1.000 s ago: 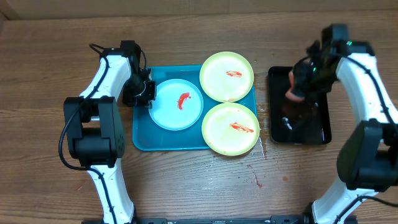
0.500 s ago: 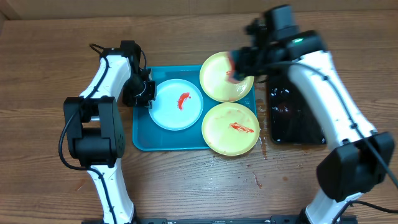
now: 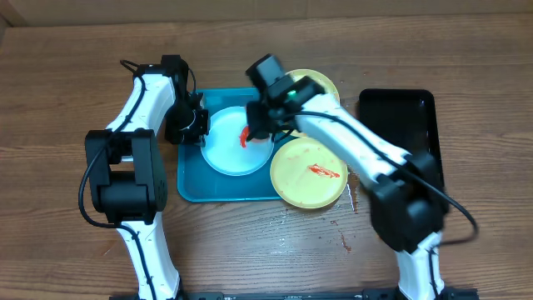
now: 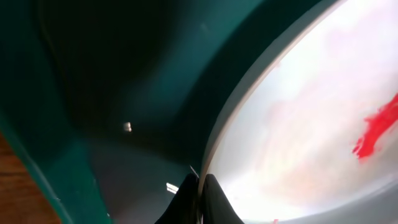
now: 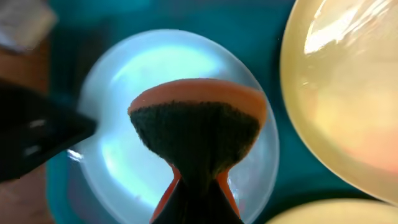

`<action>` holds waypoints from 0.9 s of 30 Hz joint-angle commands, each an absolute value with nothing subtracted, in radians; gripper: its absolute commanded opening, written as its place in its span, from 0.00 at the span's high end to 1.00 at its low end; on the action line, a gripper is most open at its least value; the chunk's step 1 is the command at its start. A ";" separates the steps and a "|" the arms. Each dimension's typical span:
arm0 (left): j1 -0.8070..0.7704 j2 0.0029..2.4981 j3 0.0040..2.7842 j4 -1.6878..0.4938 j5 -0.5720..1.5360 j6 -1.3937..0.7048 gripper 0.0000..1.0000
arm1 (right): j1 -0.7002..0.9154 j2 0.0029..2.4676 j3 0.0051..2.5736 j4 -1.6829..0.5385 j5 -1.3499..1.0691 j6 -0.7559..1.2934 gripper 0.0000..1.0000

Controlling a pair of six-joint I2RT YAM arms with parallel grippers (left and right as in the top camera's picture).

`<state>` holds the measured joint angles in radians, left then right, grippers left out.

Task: Clean dirty plates on tray and stack at the side
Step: 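Carry the sponge with the right gripper onto the white plate, then scrub the white plate's red smear with the sponge, left gripper holding rim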

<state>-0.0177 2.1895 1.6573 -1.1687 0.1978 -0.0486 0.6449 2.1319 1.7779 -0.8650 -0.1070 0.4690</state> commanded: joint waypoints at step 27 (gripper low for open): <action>0.020 2.204 1.656 -1.198 0.349 0.027 0.96 | 0.725 2.306 1.793 -0.823 -0.403 0.292 0.96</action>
<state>0.0265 2.1941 1.6573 -1.2037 0.2817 0.0067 0.6899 2.2829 1.7782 -0.8089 -0.3161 0.3424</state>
